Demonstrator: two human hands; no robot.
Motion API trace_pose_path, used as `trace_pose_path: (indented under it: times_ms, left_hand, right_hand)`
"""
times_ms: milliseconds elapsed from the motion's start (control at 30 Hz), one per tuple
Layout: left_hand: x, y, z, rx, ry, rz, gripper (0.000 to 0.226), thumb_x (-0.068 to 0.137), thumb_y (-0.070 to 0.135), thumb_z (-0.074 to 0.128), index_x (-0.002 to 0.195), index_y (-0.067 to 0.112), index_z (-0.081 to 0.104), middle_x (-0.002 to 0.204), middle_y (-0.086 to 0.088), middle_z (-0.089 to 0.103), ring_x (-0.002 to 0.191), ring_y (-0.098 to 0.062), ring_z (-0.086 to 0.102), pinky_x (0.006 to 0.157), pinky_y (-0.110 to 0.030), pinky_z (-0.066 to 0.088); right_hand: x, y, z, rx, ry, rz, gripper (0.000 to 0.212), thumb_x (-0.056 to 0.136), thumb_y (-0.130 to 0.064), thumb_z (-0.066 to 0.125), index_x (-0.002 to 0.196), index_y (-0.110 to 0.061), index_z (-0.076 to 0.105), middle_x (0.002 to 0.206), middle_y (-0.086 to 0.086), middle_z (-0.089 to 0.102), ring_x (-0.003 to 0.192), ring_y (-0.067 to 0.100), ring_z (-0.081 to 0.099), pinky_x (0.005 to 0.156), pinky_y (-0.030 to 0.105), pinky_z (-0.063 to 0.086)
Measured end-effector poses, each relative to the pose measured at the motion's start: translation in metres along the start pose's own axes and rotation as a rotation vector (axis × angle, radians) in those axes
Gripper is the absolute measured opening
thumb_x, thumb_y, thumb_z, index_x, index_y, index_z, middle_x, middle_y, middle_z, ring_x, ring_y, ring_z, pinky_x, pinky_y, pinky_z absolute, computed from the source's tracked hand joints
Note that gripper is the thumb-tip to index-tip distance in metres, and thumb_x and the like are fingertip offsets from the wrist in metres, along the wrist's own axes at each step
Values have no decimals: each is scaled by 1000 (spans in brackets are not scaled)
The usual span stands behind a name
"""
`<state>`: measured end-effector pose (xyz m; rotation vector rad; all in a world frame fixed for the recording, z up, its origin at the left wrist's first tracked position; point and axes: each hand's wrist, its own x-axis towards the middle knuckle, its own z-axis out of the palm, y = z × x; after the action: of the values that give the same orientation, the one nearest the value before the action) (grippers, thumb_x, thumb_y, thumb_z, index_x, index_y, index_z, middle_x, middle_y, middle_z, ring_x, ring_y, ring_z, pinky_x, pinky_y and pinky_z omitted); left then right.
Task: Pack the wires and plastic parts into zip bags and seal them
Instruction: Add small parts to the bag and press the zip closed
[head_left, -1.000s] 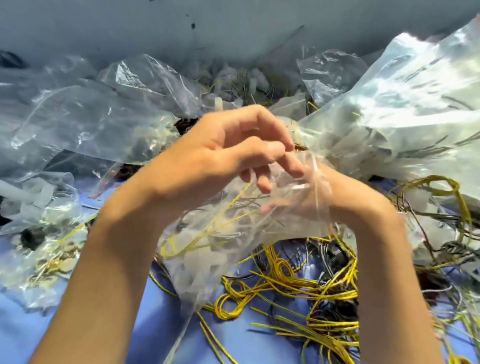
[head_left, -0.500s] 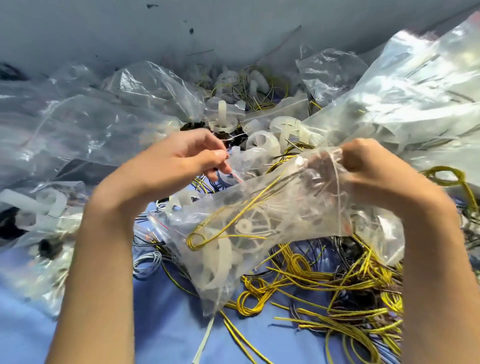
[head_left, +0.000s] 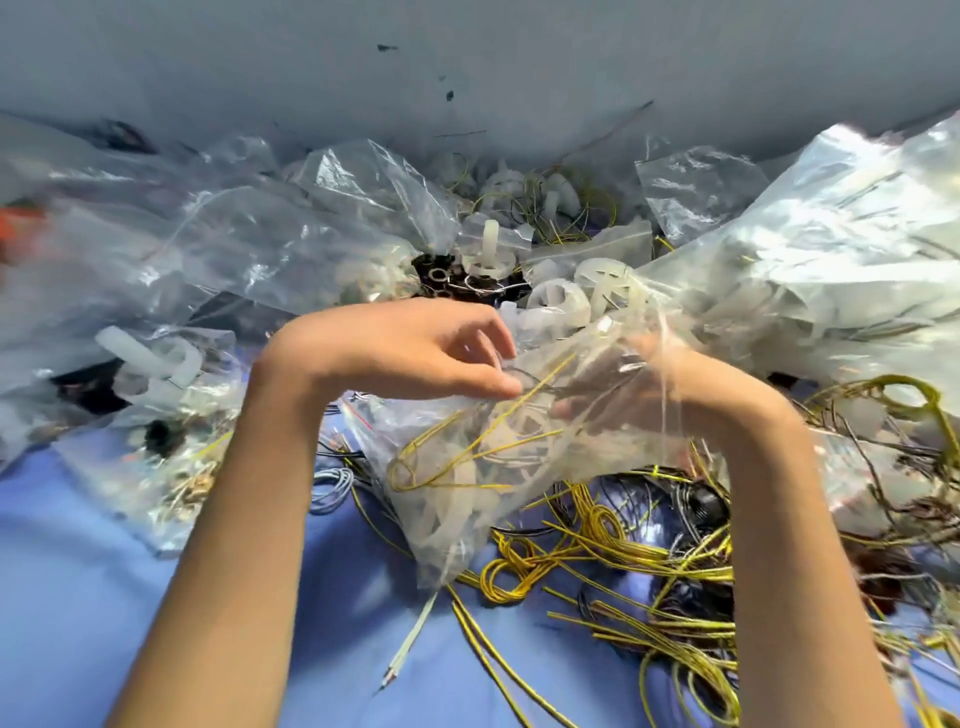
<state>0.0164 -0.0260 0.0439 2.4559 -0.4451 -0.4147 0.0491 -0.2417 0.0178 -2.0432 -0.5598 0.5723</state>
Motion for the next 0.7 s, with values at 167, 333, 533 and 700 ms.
trace_pose_path:
  times_ms: [167,333,533,700]
  left_hand:
    - [12,-4,19,170,-80,-42,94,44,73,60,128,35,43,119,18,49,108,1,49,84,-9,38]
    - [12,-22,39,209,41,-91,100,52,80,49,138,32,37,132,8,46,117,-7,45,97,-23,35]
    - [13,-26,70,67,283,-153,37,81,60,55,81,23,53,75,6,57,69,-7,50,62,-22,39]
    - [2,-13,80,-320,376,-147,36,93,25,57,62,15,44,54,1,41,49,-10,35,51,-28,27]
  right_hand:
    - [-21,5,-14,-149,74,-78,17,77,-15,77,72,-29,70,66,-15,71,56,-3,64,50,12,48]
    - [-30,8,-27,-174,192,-15,9,83,-22,70,88,-15,74,76,2,75,64,7,69,51,13,49]
    - [-35,0,-31,-318,322,-86,14,91,-21,61,87,-14,73,66,-13,71,59,2,64,48,7,43]
    - [-36,-3,-30,-386,323,-87,21,91,-28,59,75,-39,65,60,-19,67,55,-10,59,58,12,48]
